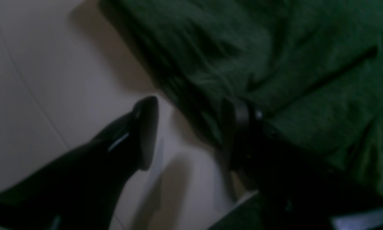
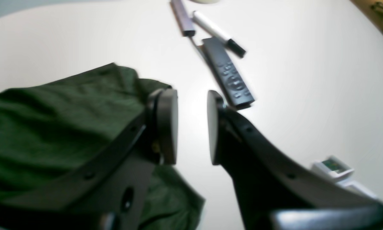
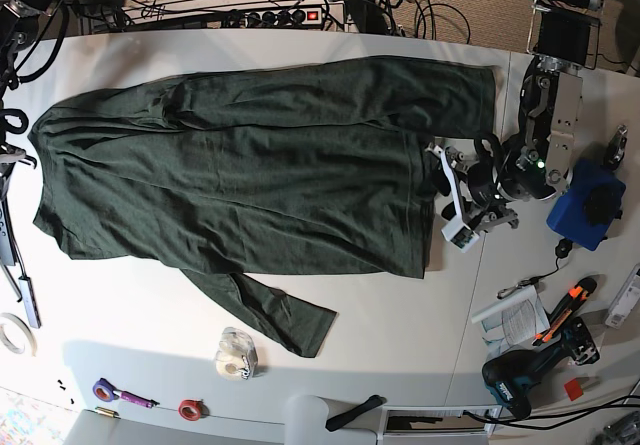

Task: Layout the t-shirt on the table in an organized manner, then fold the t-shirt properly

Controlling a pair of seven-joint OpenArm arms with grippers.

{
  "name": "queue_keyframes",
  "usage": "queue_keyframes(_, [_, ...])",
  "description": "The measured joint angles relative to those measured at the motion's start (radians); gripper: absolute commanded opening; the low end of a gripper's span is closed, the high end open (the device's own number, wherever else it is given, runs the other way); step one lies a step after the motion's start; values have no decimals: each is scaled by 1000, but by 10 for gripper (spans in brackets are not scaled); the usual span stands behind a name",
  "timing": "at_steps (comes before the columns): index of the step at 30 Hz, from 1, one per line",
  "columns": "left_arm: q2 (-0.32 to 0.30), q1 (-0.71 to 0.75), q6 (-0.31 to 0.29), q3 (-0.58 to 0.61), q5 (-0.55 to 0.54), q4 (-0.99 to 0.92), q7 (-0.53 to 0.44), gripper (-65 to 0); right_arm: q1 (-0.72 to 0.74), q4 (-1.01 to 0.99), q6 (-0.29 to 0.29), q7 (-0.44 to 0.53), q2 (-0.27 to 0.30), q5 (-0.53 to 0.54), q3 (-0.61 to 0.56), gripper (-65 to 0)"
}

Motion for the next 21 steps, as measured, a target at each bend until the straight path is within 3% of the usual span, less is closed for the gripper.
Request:
queue_keyframes(4, [1, 0, -111, 0, -92, -1, -1, -371, 0, 0, 132, -31, -2, 41, 0, -491])
queue_keyframes(9, [0, 5, -178, 0, -145, -1, 13, -371, -6, 1, 292, -80, -2, 124, 0, -491])
queue_keyframes(13, [0, 7, -188, 0, -215, -1, 57, -371, -70, 3, 285, -96, 0, 239, 0, -490])
queue_keyframes(21, [3, 58, -189, 0, -220, -1, 58, -371, -244, 5, 283, -171, -15, 373, 0, -488])
